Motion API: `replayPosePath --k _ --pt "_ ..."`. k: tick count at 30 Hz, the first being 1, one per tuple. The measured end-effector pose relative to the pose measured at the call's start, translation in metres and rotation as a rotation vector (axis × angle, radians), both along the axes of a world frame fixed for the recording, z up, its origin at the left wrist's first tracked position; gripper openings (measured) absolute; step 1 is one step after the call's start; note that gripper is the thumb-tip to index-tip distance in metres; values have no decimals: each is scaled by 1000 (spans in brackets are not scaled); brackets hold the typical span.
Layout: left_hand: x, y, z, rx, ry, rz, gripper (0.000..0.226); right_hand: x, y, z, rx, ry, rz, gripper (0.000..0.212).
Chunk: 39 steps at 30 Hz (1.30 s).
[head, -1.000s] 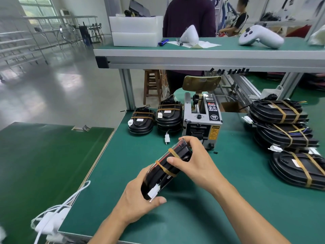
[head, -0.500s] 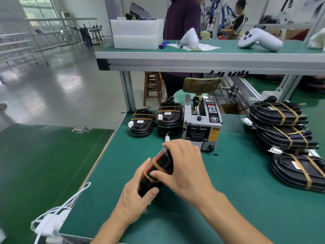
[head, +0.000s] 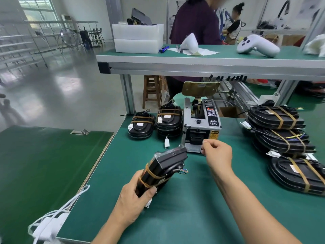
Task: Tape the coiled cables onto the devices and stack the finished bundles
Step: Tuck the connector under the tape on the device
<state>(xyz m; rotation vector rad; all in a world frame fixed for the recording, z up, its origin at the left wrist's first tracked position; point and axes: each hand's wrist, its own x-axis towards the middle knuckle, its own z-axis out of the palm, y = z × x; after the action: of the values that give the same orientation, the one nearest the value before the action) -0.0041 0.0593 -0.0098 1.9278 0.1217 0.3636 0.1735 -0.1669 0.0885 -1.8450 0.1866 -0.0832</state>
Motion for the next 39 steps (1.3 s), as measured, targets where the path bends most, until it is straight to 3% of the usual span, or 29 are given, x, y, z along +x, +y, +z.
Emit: replayPosePath --k 9,17,24,30,35,39 --pt "-2 -3 8 30 -9 27 59 21 27 0 63 87 -146 16" --pt "-3 -3 9 35 -46 32 63 36 37 0 265 198 -256 12" --pt "-4 -6 14 15 -75 20 56 48 43 -4 357 223 -331 22" --pt "-4 -7 15 21 -90 29 56 52 45 -4 391 219 -376 16" --pt "-4 -6 15 31 -91 35 56 46 36 -5 266 241 -286 12" --pt "-3 -6 11 12 -83 10 61 9 12 -9 248 246 1 18"
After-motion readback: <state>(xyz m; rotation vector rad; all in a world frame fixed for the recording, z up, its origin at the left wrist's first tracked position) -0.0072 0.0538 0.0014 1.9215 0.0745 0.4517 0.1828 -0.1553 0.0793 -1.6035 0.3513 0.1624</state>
